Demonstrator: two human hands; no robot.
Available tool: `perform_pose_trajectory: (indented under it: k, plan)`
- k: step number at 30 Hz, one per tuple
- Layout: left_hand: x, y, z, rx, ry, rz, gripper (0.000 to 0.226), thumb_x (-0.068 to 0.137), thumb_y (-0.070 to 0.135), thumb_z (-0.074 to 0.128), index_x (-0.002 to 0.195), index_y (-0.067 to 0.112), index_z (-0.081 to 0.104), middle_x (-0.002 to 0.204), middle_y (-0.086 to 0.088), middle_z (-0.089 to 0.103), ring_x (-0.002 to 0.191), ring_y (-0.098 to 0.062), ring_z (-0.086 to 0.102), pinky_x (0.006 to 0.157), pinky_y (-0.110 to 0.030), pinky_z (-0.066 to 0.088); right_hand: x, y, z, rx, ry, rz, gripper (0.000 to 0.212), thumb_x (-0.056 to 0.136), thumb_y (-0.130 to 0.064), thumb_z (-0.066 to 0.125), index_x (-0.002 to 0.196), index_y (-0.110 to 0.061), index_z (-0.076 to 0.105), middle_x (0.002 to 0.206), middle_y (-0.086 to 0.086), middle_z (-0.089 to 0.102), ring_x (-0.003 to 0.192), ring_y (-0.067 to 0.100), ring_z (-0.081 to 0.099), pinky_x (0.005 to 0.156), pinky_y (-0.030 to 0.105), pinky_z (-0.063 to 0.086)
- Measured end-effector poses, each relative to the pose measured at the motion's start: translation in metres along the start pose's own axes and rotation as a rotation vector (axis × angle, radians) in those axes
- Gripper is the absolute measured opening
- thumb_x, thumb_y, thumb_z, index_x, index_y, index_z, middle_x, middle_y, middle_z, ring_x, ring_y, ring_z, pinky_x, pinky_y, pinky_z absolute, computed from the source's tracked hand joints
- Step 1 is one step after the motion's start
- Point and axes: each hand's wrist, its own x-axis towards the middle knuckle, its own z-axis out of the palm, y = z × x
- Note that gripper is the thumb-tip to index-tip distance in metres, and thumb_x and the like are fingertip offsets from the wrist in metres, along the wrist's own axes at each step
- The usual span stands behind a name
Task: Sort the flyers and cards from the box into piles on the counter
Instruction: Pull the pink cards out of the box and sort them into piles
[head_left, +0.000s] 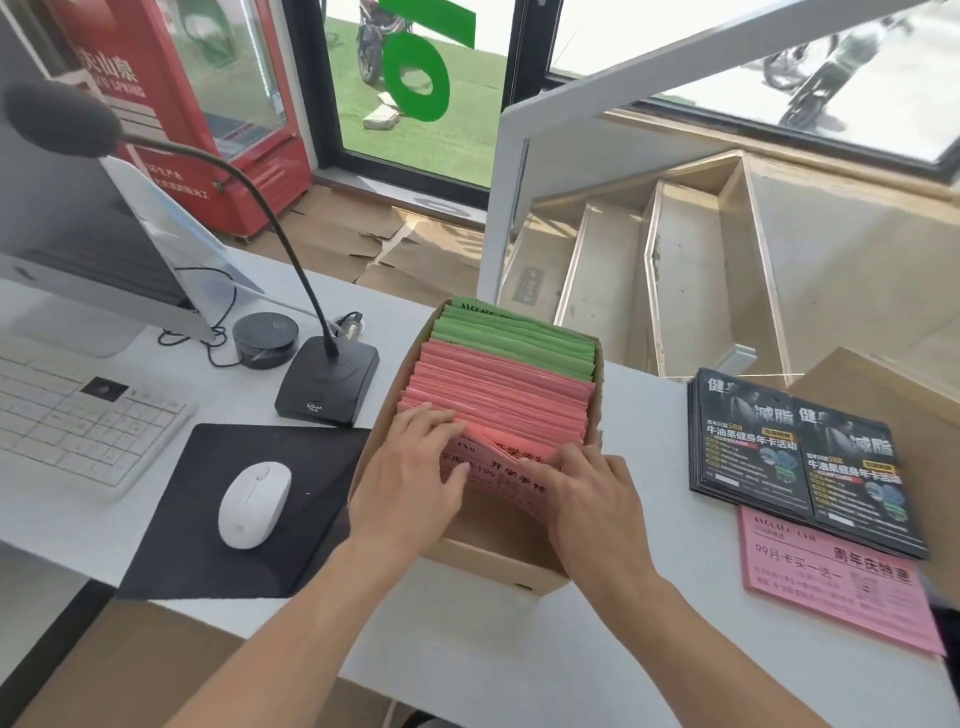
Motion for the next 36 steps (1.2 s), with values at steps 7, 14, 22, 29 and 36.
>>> perform_pose_trajectory:
  k: [7, 14, 22, 29, 36]
  plan:
    - [-0.001, -0.001, -0.001, -0.023, 0.022, -0.011, 0.035, 0.092, 0.028, 0.068, 0.127, 0.027, 0.063, 0.139, 0.013, 0.054, 0.142, -0.005, 0.033, 0.109, -0.032, 0.044, 0.005, -0.004, -0.003, 0.080, -0.122, 0.029, 0.033, 0.078, -0.004, 0.063, 0.103, -0.026, 0.065, 0.082, -0.008, 0.073, 0.076, 0.019, 0.068, 0.070, 0.031, 0.045]
    - [-0.003, -0.003, -0.002, -0.049, 0.137, 0.024, 0.042, 0.089, 0.027, 0.071, 0.130, 0.026, 0.061, 0.135, 0.008, 0.058, 0.138, -0.012, 0.040, 0.118, -0.038, 0.034, -0.003, 0.003, -0.010, 0.254, 0.036, -0.036, 0.044, 0.080, -0.003, 0.062, 0.117, -0.027, 0.066, 0.100, -0.009, 0.070, 0.072, 0.020, 0.065, 0.060, 0.030, 0.053]
    - [-0.006, 0.008, -0.023, -0.178, 0.444, 0.263, 0.026, 0.079, 0.009, 0.083, 0.103, 0.014, 0.073, 0.121, 0.003, 0.067, 0.132, -0.025, 0.052, 0.116, -0.056, 0.030, -0.016, 0.026, -0.046, 0.548, 0.318, 0.028, 0.048, 0.085, 0.008, 0.049, 0.115, -0.025, 0.067, 0.101, -0.008, 0.059, 0.081, 0.009, 0.061, 0.062, 0.029, 0.053]
    - [-0.019, 0.092, -0.029, -0.443, 0.302, 0.368, 0.047, 0.088, 0.011, 0.077, 0.130, 0.020, 0.058, 0.105, 0.017, 0.063, 0.101, 0.012, 0.055, 0.087, -0.010, 0.045, -0.066, 0.091, -0.098, 0.639, 0.366, 0.146, 0.049, 0.087, 0.021, 0.056, 0.112, -0.021, 0.067, 0.100, -0.004, 0.063, 0.094, 0.008, 0.060, 0.077, 0.017, 0.046]
    - [-0.037, 0.192, 0.058, -0.520, 0.033, 0.550, 0.084, 0.089, -0.002, 0.069, 0.154, 0.034, 0.029, 0.097, 0.002, 0.062, 0.087, -0.018, 0.060, 0.080, -0.030, 0.049, -0.152, 0.180, -0.119, 0.594, 0.337, 0.481, 0.045, 0.090, 0.013, 0.057, 0.113, -0.025, 0.068, 0.107, -0.021, 0.065, 0.105, 0.006, 0.061, 0.084, 0.013, 0.046]
